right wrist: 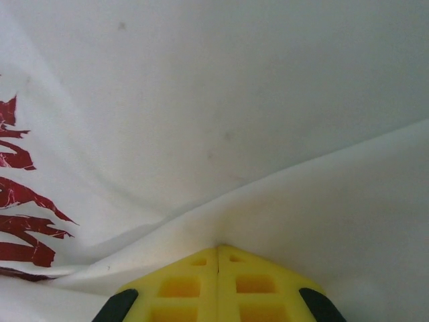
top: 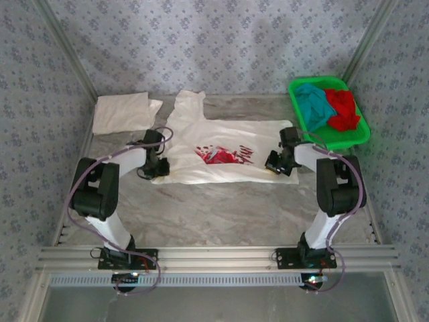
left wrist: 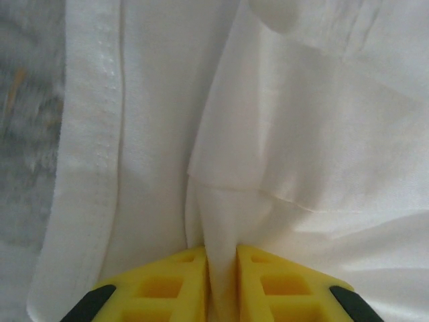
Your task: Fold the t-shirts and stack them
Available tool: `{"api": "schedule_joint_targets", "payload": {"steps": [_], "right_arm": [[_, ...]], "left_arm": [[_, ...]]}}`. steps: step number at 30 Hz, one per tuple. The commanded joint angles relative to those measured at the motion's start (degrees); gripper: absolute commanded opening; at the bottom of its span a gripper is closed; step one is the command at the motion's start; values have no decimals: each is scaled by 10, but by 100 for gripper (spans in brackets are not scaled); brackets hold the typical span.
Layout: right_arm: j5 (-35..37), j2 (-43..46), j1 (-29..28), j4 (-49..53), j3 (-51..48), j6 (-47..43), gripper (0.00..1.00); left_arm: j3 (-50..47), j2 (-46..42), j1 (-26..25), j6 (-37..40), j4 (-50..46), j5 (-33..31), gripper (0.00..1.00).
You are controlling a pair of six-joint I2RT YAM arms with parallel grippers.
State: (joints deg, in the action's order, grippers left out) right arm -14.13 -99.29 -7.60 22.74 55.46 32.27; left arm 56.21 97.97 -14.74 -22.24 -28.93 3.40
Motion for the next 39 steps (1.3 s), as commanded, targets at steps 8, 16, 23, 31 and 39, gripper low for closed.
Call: {"api": "schedule_joint_targets", "payload": {"steps": [8, 16, 23, 31, 39], "right_arm": [[-3, 62, -9, 28, -49, 42, 0], [31, 121, 7, 146, 82, -12, 30], [-16, 162, 55, 166, 8, 10, 31], [-59, 167, 63, 120, -66, 33, 42], [-63, 109, 53, 72, -54, 57, 42]], "left_arm": [[-81, -140, 5, -54, -153, -68, 20], [50, -137, -8, -26, -152, -98, 28], [85, -124, -80, -5, -134, -107, 31], [51, -76, -129, -16, -71, -89, 31], [44, -50, -126, -1, -41, -114, 30]]}}
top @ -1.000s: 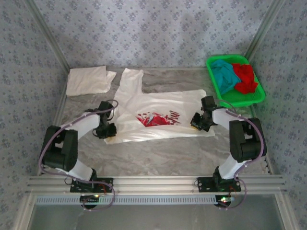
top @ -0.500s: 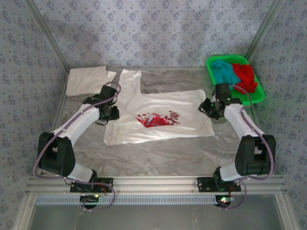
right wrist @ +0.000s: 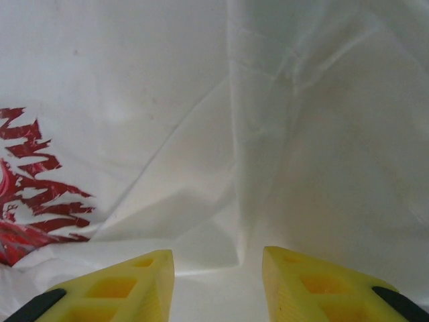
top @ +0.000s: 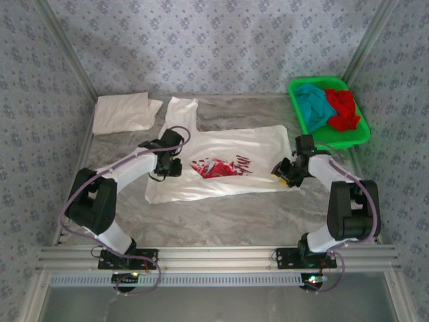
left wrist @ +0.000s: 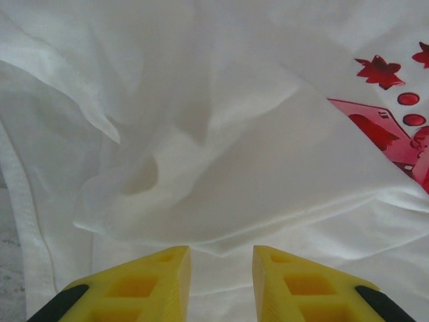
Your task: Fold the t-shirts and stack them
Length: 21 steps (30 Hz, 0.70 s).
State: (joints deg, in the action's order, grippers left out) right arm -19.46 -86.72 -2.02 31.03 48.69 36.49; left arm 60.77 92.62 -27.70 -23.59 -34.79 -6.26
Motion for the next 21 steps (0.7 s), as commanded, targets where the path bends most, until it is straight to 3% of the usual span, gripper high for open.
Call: {"api": "schedule_joint_targets", "payload": {"steps": [1, 6, 10, 15, 21], "right_arm": [[-8, -23, -3, -10, 14, 16, 42], [3, -40, 0, -28, 7, 18, 38], [-4, -58, -2, -46, 18, 28, 17], [0, -62, -5, -38, 33, 36, 0], [-2, -36, 6, -19, 42, 61, 0]], "left_arm": [[-2, 3, 8, 12, 17, -19, 31], [-9, -19, 34, 14, 30, -7, 38], [-5, -24, 43, 26, 27, -10, 39], [-3, -29, 55, 34, 25, -19, 39], [-1, -38, 69, 45, 25, -21, 39]]}}
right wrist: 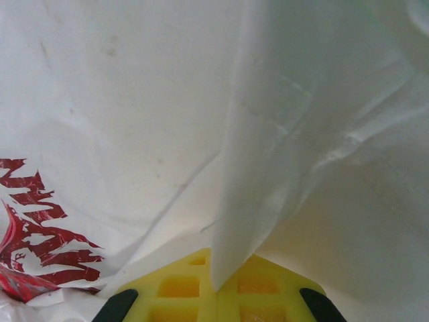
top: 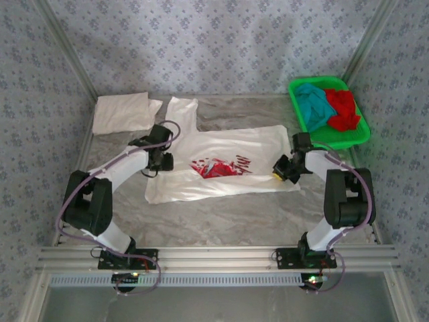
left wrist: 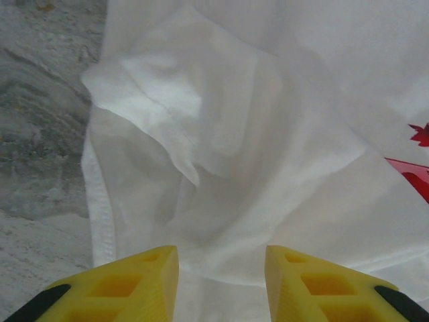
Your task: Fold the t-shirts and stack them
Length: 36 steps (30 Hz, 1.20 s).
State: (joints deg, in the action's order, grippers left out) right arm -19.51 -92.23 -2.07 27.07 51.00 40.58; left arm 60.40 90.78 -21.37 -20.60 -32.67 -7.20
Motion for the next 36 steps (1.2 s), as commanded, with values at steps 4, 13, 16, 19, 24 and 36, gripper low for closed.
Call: {"api": "schedule_joint_targets", "payload": {"steps": [4, 13, 16, 19, 24, 36], "right_arm": [[-9, 18, 18, 19, 35, 35, 0], [-13, -21, 18, 19, 97, 54, 0], [-5, -37, 17, 13, 106, 56, 0], [-9, -53, 17, 2, 107, 57, 0], [-13, -64, 12, -12, 99, 58, 0], [-12, -65, 13, -21, 87, 53, 0]], "left_arm": [[7, -13, 11, 22, 3, -19, 39], [18, -10, 15, 30, 8, -21, 39], [26, -8, 16, 34, 11, -21, 46], [44, 1, 26, 29, 9, 5, 55], [71, 31, 35, 12, 0, 53, 57], [29, 78, 25, -54, -1, 43, 58]]}}
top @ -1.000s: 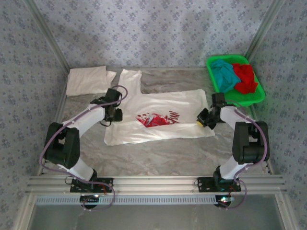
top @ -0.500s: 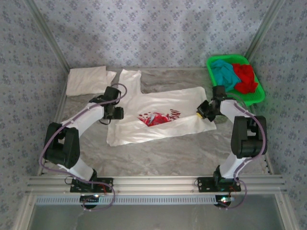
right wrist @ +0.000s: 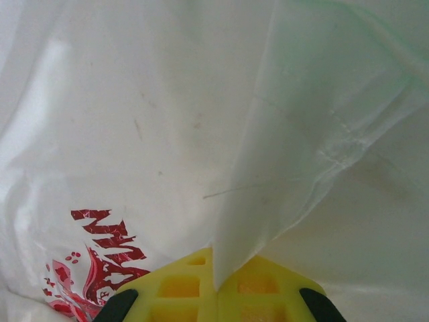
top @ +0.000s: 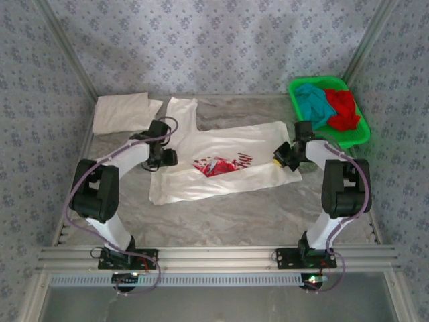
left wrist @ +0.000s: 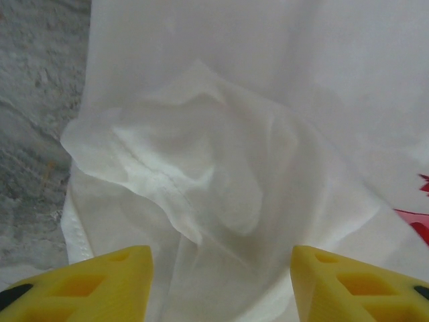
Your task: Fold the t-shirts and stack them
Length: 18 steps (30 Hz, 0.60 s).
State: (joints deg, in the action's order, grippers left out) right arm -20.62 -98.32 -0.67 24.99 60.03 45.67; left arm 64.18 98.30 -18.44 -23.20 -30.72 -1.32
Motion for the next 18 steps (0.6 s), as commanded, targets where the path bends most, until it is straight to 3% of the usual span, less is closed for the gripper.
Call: {"api": "schedule_joint_targets", "payload": {"steps": [1, 5, 8, 17, 18], "right_arm": [[-1, -5, -1, -1, -3, 2, 0], [-3, -6, -1, -1, -3, 2, 0], [-2, -4, -1, 2, -2, 0, 0], [1, -1, -2, 4, -4, -1, 0], [2, 0, -2, 5, -4, -1, 0]], "left_arm": [[-15, 0, -5, -33, -22, -20, 58], [-34, -6, -9, -45, -18, -14, 58], [-38, -1, -17, -46, -9, -13, 53], [-14, 0, -21, -34, -7, -28, 2], [-9, -3, -21, -32, -12, -31, 0]]}}
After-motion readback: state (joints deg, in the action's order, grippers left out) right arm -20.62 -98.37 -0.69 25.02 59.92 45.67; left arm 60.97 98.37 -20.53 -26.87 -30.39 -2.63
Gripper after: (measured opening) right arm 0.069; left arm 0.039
